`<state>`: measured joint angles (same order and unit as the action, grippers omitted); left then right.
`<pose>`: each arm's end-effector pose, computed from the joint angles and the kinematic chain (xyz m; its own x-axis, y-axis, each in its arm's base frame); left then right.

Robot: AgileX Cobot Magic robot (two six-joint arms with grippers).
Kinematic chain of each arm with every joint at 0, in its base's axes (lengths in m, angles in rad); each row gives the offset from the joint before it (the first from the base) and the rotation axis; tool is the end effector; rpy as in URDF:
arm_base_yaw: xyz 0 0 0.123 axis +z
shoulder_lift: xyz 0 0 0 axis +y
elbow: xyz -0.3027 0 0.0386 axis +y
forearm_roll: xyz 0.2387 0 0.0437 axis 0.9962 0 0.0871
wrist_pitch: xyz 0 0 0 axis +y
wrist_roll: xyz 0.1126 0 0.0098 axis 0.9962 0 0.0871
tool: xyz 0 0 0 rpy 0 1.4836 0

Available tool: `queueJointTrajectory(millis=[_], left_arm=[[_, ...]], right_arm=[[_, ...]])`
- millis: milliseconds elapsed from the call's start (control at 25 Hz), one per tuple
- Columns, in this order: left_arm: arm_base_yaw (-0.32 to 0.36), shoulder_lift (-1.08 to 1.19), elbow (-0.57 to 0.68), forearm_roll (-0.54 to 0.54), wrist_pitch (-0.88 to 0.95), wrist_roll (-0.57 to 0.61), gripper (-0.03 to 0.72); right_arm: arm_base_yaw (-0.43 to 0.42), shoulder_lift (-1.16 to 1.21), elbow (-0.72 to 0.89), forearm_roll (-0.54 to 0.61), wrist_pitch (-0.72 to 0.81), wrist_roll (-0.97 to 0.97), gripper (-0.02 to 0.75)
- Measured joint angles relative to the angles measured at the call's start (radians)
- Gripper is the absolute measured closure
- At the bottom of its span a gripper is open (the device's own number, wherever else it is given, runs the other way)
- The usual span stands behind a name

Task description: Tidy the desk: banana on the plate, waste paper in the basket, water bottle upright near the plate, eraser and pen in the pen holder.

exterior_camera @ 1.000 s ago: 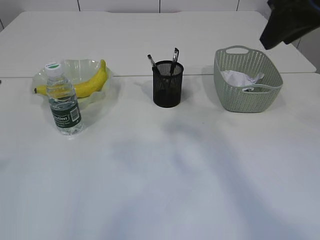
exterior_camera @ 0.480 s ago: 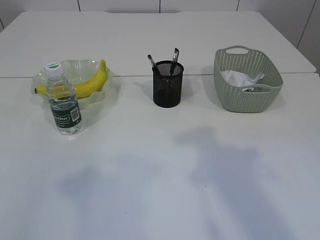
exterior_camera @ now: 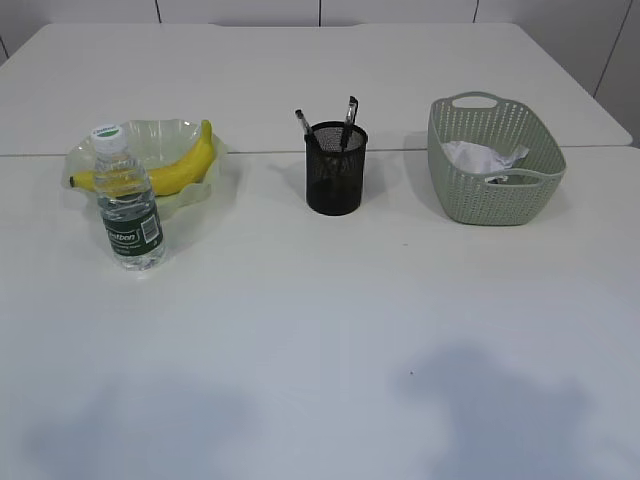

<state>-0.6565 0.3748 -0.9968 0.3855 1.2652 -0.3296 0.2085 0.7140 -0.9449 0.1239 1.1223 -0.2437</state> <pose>0.0182 0.0371 0.3906 -0.4613 0.1119 -0.8802 0.2349 0.9720 0.0005 0.0923 0.0324 0.3669 -0.6369 -0.3263 -0.6984 -0.4090 0.9110 -0.0527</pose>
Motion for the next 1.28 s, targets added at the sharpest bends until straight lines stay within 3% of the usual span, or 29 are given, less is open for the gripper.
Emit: queueJointTrajectory(millis=[320, 840, 1280], left_arm=[[0.000, -0.128, 0.076, -0.032, 0.002, 0.024, 0.232], [0.000, -0.331, 0.388, -0.163, -0.132, 0.029, 0.270], [0.000, -0.358, 0.465, -0.240, -0.139, 0.095, 0.272]], right_arm=[[0.000, -0.249, 0.146, 0.017, 0.000, 0.000, 0.396], [0.000, -0.627, 0.374, 0.110, 0.018, -0.022, 0.399], [0.000, -0.726, 0.433, 0.112, 0.036, -0.023, 0.400]])
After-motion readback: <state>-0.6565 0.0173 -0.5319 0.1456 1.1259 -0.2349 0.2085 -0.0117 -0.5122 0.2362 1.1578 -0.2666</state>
